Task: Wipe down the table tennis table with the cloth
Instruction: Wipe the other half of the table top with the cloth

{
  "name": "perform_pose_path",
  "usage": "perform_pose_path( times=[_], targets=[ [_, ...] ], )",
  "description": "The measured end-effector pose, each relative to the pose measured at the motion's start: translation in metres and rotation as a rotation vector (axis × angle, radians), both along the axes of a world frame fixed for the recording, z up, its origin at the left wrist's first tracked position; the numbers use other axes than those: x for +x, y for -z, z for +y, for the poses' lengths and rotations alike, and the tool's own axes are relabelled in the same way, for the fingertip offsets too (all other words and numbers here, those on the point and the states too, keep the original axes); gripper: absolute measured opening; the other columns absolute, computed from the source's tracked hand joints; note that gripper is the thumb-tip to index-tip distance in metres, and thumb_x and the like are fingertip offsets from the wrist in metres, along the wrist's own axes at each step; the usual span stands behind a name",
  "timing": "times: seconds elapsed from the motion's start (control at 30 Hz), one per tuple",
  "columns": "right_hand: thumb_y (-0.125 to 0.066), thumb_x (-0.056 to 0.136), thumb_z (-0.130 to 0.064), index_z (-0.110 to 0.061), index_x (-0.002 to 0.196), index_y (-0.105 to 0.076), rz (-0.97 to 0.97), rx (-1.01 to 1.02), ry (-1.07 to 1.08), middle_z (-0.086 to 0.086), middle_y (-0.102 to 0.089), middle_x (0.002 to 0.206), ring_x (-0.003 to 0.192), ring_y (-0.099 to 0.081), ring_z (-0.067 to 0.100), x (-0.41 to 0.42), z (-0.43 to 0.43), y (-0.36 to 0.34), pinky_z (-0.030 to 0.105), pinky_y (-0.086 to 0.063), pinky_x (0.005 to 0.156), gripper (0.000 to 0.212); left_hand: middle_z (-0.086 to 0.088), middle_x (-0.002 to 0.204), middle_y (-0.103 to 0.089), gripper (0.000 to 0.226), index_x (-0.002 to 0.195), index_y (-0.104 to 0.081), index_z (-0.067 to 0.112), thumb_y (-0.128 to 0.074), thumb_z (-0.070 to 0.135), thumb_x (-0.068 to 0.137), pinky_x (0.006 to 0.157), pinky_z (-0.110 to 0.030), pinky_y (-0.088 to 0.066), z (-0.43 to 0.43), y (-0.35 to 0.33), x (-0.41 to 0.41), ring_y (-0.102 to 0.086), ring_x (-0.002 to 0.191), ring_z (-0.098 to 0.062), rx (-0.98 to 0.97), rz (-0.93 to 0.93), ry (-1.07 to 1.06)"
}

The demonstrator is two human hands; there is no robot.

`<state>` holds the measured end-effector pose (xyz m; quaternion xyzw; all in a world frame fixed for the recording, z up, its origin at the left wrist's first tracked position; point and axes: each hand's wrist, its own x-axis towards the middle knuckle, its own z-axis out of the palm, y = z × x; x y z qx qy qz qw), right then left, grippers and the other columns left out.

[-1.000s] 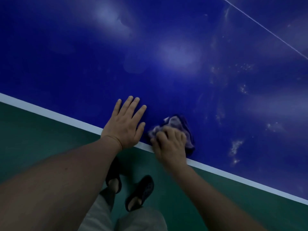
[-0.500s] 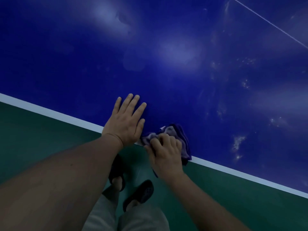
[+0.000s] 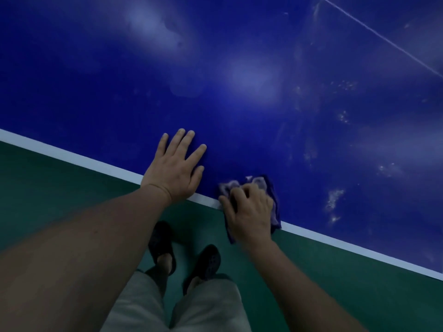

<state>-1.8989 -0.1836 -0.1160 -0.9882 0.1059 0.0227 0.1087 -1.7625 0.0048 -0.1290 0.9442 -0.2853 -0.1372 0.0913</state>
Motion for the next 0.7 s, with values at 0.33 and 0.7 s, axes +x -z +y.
perform_pose_path(
  times=[0.33, 0.7],
  targets=[
    [-0.049, 0.097, -0.055, -0.021, 0.092, -0.052, -0.172, 0.084, 0.368, -0.001, -0.054, 0.088, 0.083, -0.048, 0.021, 0.046, -0.071, 0.001, 0.041, -0.039, 0.076, 0.035, -0.011, 0.167, -0.012, 0.066, 0.157, -0.024, 0.027, -0.017, 0.054, 0.098, 0.124, -0.054, -0.001, -0.001, 0.004, 0.000, 0.000, 0.155, -0.028, 0.043, -0.027, 0.003],
    [-0.047, 0.103, -0.045, -0.013, 0.098, -0.061, -0.155, 0.048, 0.319, 0.012, -0.054, 0.109, 0.100, -0.047, 0.035, 0.150, -0.125, 0.004, 0.051, -0.044, 0.083, 0.035, -0.016, 0.163, -0.024, 0.067, 0.153, -0.039, 0.021, -0.026, 0.052, 0.095, 0.122, -0.058, -0.011, -0.009, -0.007, 0.002, -0.013, 0.153, -0.033, 0.065, 0.012, -0.027]
  ],
)
